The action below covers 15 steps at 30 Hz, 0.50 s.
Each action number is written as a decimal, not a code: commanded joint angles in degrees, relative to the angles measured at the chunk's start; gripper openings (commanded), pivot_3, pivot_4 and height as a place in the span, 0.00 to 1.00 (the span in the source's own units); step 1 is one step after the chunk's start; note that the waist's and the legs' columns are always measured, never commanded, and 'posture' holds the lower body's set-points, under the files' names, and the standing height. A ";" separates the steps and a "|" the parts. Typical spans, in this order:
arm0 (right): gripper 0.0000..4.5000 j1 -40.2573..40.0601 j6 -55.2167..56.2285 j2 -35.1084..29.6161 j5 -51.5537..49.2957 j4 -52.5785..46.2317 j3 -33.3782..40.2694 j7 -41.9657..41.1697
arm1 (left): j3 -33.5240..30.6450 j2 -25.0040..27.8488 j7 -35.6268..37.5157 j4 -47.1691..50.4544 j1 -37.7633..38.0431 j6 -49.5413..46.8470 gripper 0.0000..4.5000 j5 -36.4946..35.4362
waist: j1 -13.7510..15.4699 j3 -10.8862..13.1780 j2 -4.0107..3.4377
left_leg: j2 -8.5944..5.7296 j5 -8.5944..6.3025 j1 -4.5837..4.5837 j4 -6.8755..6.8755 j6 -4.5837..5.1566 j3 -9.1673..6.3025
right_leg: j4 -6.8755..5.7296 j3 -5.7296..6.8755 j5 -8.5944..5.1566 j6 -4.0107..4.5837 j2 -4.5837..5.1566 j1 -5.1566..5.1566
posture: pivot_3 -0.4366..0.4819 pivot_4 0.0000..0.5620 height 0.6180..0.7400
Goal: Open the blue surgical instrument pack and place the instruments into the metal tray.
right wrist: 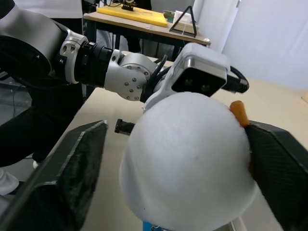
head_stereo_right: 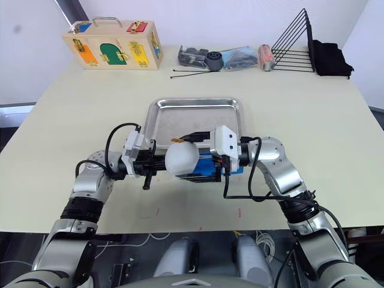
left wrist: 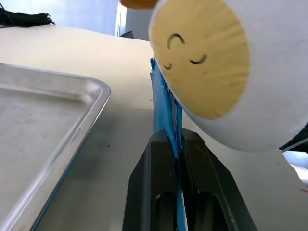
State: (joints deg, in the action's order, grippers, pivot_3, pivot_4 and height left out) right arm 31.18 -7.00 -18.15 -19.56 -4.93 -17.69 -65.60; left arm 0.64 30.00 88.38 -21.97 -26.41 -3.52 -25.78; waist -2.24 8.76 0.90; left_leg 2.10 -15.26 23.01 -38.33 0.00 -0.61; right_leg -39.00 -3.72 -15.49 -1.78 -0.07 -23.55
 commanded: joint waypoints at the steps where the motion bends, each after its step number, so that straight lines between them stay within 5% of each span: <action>1: 0.99 0.41 -3.16 -0.25 -3.94 -4.61 2.72 0.98 | 0.16 -0.13 1.39 0.27 -0.79 0.95 0.00 -0.16 | 0.02 0.00 0.00 | 0.00 0.00 0.00 0.00 0.00 0.00 | 0.00 0.00 0.00 0.00 0.00 0.00 | 0.48 0.27 1.00; 9: 0.99 -0.29 -10.23 -1.75 -12.05 -11.88 6.78 2.66 | 0.11 -0.26 1.39 0.22 -0.51 1.31 0.00 0.08 | 0.06 0.00 0.00 | 0.01 0.00 0.00 0.00 0.00 -0.04 | 0.01 0.00 0.00 0.00 0.01 0.00 | 0.48 0.27 1.00; 15: 0.99 -2.72 -6.84 -6.93 -8.20 -6.72 10.16 2.06 | 0.02 -0.39 1.23 0.51 -0.27 1.46 0.00 0.11 | 0.19 0.00 0.01 | -0.02 0.00 0.01 0.00 0.00 0.01 | 0.03 0.01 0.00 0.00 0.02 0.02 | 0.48 0.27 1.00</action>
State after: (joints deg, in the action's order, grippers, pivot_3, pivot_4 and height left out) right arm 28.78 -15.53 -24.10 -28.31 -12.30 -10.07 -62.79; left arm 0.66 29.53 88.43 -21.98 -26.47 -2.85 -25.31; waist -2.05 8.76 0.91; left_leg 2.07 -15.26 23.02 -38.33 0.01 -0.57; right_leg -38.96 -3.71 -15.49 -1.78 -0.05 -23.54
